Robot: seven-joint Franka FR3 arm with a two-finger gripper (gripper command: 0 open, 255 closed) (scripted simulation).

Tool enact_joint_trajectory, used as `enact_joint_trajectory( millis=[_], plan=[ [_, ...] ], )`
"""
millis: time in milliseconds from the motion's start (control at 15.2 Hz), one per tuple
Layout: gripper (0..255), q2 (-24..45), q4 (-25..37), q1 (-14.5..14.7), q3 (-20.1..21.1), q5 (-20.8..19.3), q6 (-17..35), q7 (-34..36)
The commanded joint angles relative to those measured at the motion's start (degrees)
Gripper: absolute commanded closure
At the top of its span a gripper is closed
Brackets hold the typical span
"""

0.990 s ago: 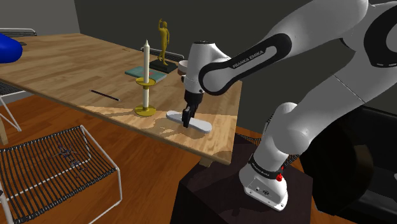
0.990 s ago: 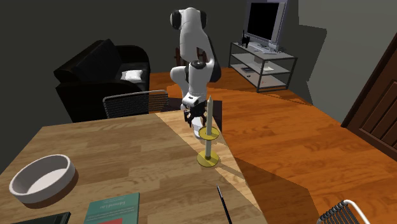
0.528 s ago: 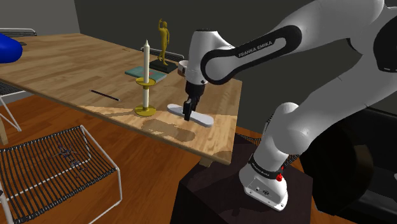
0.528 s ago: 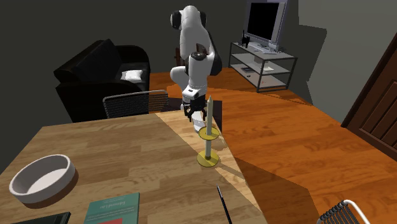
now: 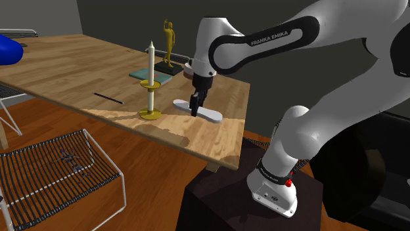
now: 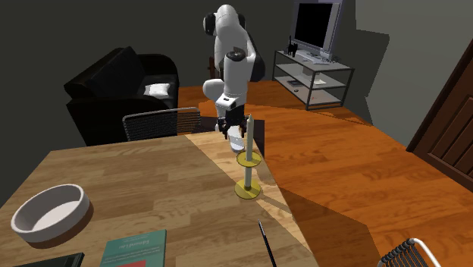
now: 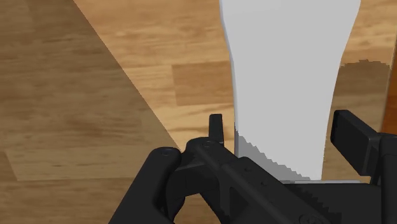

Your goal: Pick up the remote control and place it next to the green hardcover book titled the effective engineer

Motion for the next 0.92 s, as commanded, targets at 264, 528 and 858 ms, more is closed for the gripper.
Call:
enact_joint_trajectory(
  millis=[264,528,858],
  plan=[
    [255,12.5,11.2,-2.1,-1.8,-1.9,1.3,-2.4],
    [255,21.1,20.1,-3.1,-2.8,-2.7,0.9,-3.9],
    [255,31.6,32.7,-4.1,-3.9,-3.1,-1.0,-5.7]
  ],
)
